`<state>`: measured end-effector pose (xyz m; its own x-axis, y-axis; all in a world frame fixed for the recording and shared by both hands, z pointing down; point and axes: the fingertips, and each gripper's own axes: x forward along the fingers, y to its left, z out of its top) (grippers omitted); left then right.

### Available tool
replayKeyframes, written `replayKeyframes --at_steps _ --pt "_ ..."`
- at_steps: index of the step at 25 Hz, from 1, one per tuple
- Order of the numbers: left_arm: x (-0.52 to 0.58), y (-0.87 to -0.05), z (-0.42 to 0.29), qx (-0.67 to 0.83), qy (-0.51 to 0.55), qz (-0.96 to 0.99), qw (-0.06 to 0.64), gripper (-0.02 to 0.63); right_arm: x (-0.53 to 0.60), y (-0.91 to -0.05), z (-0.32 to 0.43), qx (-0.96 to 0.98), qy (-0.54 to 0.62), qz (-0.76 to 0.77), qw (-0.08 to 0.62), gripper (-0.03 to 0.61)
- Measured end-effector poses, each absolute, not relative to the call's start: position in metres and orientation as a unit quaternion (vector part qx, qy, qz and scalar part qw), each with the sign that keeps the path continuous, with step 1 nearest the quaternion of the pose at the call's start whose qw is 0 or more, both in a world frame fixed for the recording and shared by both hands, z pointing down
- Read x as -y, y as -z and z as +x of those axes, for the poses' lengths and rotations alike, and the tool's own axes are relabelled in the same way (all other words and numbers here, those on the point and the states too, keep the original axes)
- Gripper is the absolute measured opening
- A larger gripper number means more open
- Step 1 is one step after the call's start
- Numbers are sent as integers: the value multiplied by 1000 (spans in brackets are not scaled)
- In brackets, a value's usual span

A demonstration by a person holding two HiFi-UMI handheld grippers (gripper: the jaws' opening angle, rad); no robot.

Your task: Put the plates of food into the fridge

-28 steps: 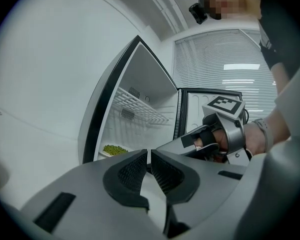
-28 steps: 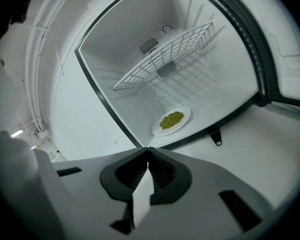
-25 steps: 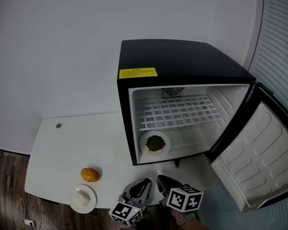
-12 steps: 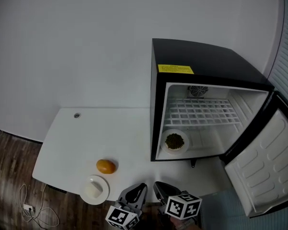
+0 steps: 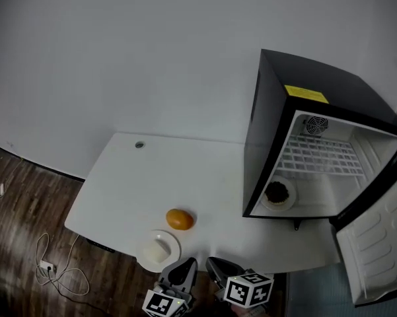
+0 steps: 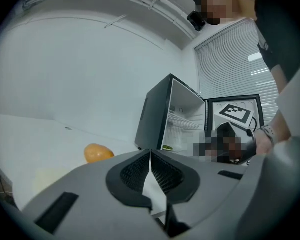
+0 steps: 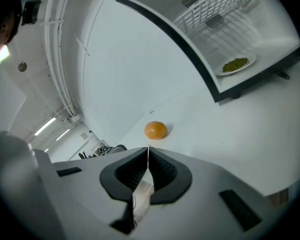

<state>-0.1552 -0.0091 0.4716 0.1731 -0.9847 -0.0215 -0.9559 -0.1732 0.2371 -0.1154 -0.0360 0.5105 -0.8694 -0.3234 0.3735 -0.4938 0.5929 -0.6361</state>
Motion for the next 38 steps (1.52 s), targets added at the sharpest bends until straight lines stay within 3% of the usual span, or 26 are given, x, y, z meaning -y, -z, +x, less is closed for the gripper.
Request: replayKeyframes --at_steps 18,24,30,38 --pt "-90 -506 -253 688 74 712 115 9 -75 -551 -208 861 -443 201 150 9" --pt "-102 -518 -270 692 75 708 119 9 -81 -565 -222 831 -498 219 118 11" --pt "-107 -530 -281 693 80 707 117 9 -78 -574 -237 789 -566 229 64 80" --pt "-106 -544 -287 683 75 717 116 9 -69 -578 -250 760 -601 249 6 87"
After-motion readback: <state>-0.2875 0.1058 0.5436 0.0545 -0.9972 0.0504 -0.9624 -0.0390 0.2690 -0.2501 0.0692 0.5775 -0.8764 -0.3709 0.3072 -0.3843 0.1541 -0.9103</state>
